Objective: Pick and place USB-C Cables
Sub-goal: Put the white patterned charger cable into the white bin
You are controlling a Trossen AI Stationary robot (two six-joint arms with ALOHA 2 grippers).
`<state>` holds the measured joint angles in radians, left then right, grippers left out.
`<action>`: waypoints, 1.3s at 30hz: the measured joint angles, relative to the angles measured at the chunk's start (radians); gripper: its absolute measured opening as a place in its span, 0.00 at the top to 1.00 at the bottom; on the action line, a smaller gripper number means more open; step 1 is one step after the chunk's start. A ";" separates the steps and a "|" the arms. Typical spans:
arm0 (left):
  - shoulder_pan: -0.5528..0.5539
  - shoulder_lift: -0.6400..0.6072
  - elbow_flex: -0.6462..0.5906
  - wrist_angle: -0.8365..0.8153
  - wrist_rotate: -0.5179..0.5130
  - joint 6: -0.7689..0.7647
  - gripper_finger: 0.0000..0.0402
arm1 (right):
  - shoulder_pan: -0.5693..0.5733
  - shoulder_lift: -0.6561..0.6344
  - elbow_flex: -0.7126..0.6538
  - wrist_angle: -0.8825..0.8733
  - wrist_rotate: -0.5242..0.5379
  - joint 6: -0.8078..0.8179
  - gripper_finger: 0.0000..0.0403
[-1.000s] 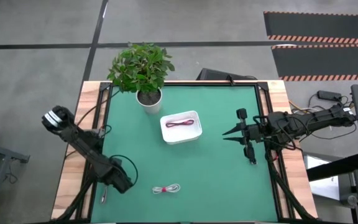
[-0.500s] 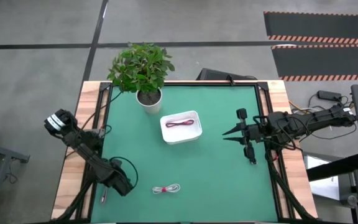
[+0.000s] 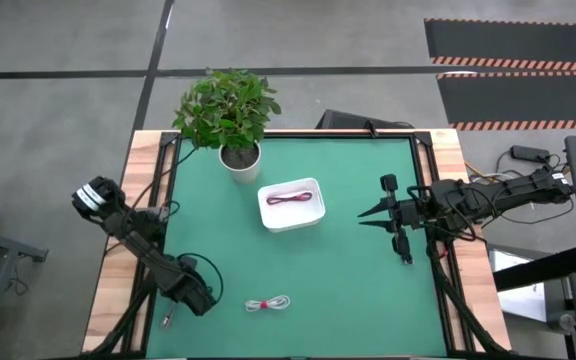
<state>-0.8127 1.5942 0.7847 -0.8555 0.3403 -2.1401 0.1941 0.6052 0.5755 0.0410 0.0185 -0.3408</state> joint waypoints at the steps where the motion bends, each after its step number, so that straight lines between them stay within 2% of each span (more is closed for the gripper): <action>1: 0.000 0.000 0.001 -0.001 0.000 0.000 0.89 | 0.000 0.000 0.000 0.000 0.000 0.000 0.85; 5: 0.000 0.001 0.000 -0.010 0.000 -0.005 0.97 | 0.000 0.000 0.000 0.000 0.000 0.000 0.85; 13: -0.003 -0.011 0.018 -0.039 -0.046 -0.019 0.96 | 0.000 0.000 0.000 -0.007 0.000 -0.002 0.85; 18: -0.002 -0.018 0.098 -0.093 -0.122 0.021 0.96 | 0.000 0.000 0.000 -0.007 0.000 -0.003 0.85; 22: -0.002 -0.018 0.185 -0.128 -0.232 0.081 0.96 | 0.000 0.000 0.000 -0.006 0.000 -0.004 0.85; 28: -0.002 -0.020 0.298 -0.156 -0.469 0.200 0.96 | 0.000 0.000 0.000 -0.006 0.000 -0.003 0.85; 34: 0.002 -0.020 0.375 -0.158 -0.863 0.406 0.96 | 0.000 0.000 0.000 -0.006 0.000 0.000 0.85; 39: 0.004 -0.021 0.419 -0.115 -1.136 0.554 0.96 | 0.000 0.006 0.000 -0.007 0.000 0.000 0.85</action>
<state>-0.8091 1.5734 1.2040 -0.9704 -0.7961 -1.5863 0.1944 0.6111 0.5757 0.0344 0.0185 -0.3408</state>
